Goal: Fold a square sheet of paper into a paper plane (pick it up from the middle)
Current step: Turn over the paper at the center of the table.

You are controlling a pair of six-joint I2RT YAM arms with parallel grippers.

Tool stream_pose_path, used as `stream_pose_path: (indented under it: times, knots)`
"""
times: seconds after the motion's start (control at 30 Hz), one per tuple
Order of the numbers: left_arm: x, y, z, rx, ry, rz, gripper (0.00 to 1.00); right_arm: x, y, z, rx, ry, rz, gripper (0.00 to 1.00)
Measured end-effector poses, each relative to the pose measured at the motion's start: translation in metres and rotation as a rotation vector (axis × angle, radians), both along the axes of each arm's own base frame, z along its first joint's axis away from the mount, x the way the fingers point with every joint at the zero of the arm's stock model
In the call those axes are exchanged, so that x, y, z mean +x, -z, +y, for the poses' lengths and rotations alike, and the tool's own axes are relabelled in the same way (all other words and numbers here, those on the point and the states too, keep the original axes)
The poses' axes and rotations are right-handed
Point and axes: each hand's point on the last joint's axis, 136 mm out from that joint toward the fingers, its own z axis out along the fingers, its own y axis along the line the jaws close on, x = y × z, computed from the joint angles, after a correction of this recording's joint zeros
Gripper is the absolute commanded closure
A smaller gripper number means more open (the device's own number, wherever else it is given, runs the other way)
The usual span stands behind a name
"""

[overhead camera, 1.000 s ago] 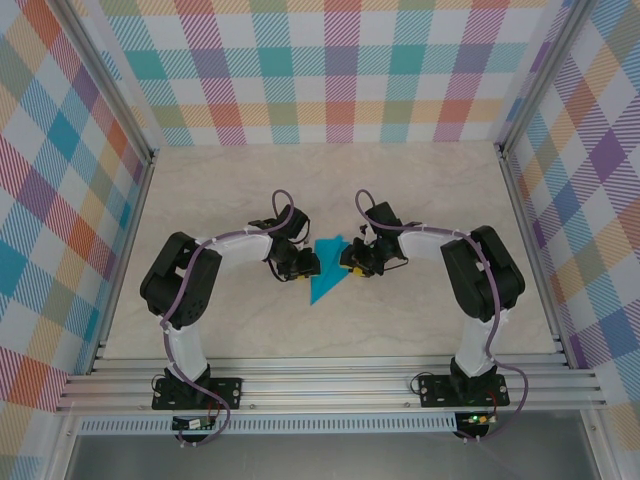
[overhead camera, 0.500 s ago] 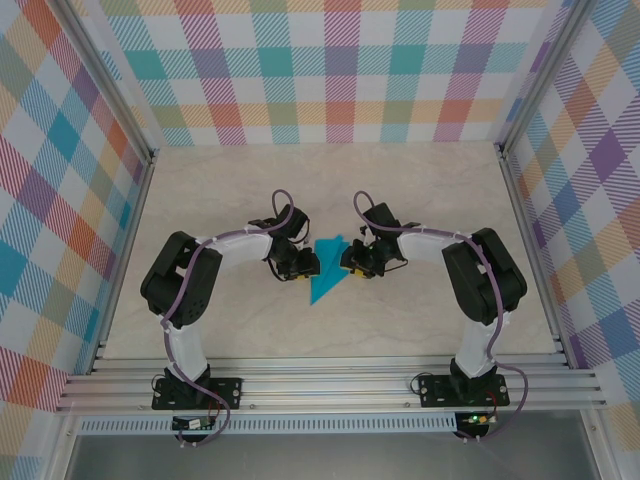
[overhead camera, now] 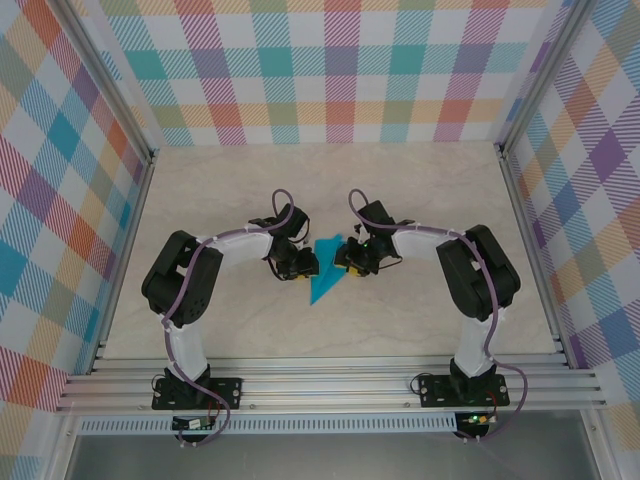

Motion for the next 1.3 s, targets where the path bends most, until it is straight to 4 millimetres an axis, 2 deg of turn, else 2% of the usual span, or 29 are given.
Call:
stream_pose_path:
  times: [0.3,0.47,0.83,1.03,1.17,1.3]
  knots:
    - [0.001,0.001,0.003,0.017,-0.012,-0.001,0.8,0.011,-0.015,0.021,0.101,-0.003,-0.059,0.56]
    - [0.001,0.001,0.003,0.015,-0.028,0.005,0.8,0.008,-0.007,0.018,0.108,0.023,-0.049,0.55]
    - [0.001,0.001,0.003,-0.005,-0.039,0.017,0.79,0.014,-0.012,0.027,0.152,0.011,-0.073,0.57]
    - [0.001,0.001,0.003,-0.01,-0.039,0.014,0.79,0.021,-0.006,0.034,0.153,-0.011,-0.072,0.66]
    - [0.001,0.0,0.003,-0.018,-0.042,0.003,0.78,0.02,-0.003,0.034,0.145,-0.031,-0.075,0.83]
    - [-0.003,-0.004,0.006,-0.031,-0.062,-0.018,0.74,0.022,-0.009,0.036,0.132,-0.068,-0.093,0.94]
